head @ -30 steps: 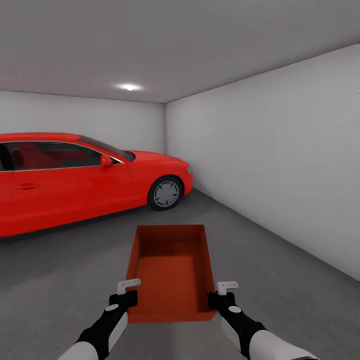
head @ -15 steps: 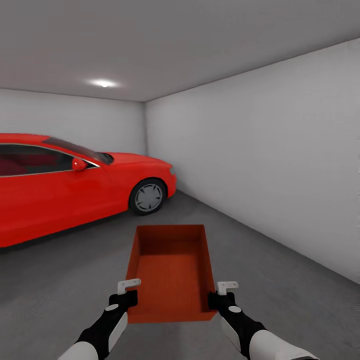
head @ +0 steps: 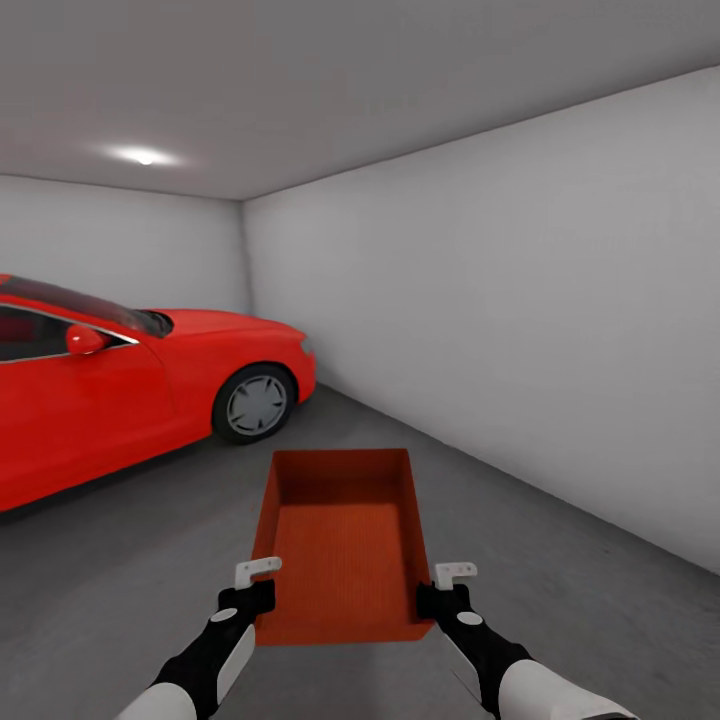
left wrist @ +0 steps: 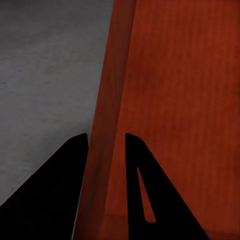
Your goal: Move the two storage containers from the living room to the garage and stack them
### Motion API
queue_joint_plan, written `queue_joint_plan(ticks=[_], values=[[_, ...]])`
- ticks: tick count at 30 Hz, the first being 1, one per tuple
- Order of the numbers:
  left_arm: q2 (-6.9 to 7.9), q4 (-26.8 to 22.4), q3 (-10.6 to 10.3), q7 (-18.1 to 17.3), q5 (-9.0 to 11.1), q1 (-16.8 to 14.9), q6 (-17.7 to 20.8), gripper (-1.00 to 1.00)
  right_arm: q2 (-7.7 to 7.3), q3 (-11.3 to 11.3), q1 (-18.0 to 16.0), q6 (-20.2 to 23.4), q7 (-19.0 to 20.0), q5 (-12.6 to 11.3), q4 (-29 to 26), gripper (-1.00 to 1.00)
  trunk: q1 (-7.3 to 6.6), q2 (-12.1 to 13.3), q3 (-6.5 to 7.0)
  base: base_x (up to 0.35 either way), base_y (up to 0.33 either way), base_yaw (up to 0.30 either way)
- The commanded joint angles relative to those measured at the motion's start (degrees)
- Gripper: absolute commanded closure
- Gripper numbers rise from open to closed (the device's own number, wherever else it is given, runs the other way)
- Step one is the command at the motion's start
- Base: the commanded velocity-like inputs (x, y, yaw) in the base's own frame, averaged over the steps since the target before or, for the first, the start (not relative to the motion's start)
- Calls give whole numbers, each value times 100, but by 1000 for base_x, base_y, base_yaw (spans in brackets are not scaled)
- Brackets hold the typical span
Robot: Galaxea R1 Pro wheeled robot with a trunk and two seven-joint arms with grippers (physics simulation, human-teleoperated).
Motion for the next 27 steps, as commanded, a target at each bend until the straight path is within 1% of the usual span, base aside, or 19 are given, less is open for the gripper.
queue_joint_plan(ticks=[1, 27], values=[[85, -29, 89, 52, -53, -1, -50, 100, -68, -52, -2, -23, -45, -56, 25, 100, 5, -4, -2, 320, 0, -243], [85, -29, 90, 54, -53, 0, -50, 100, -68, -52, -3, -25, -45, -56, 23, 100, 5, -4, -2, 320, 0, -242]])
